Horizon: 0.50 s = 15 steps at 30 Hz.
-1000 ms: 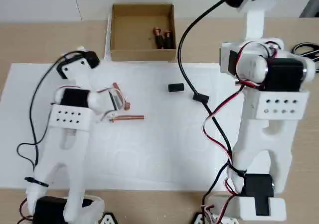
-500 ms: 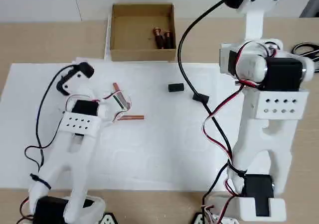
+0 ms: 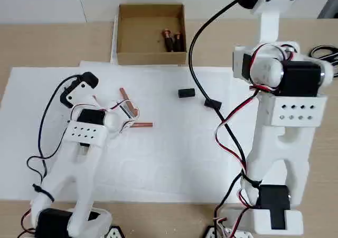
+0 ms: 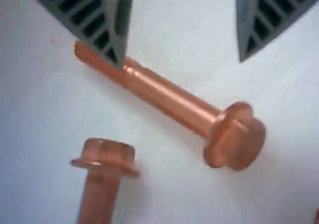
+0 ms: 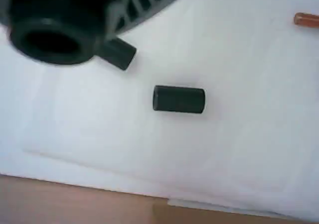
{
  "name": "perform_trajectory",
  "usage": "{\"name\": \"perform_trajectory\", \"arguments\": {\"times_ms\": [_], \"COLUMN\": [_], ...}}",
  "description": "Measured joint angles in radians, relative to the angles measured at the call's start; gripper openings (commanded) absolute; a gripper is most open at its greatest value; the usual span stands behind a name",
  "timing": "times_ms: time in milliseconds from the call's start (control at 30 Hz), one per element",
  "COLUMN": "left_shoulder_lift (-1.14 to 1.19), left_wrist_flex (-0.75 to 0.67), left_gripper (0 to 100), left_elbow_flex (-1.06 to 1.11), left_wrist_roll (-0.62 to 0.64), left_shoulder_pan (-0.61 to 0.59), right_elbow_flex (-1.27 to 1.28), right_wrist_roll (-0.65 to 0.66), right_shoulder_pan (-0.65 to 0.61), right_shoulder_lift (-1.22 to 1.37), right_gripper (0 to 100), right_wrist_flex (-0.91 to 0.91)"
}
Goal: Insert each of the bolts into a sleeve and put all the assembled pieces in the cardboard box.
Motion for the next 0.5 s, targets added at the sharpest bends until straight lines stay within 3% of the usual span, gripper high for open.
{"name": "perform_trajectory", "arguments": {"times_ms": [200,500], "left_shoulder_lift": [0.048,0.407], "left_wrist_flex": [0.218,0.445], "left_gripper": [14,14], "left_elbow_flex": [-0.215,-0.523], "left_wrist_roll": [0.000,0.058], "left_shoulder_pan": [0.000,0.003], "right_elbow_flex": [0.000,0.000], "right_wrist_roll": [0.000,0.000], "right_shoulder_pan": [0.002,0.002], "right_shoulder_lift": [0.000,0.000], "right_gripper": [0.4,0.4], "right_wrist_flex": [0.000,0.000]}}
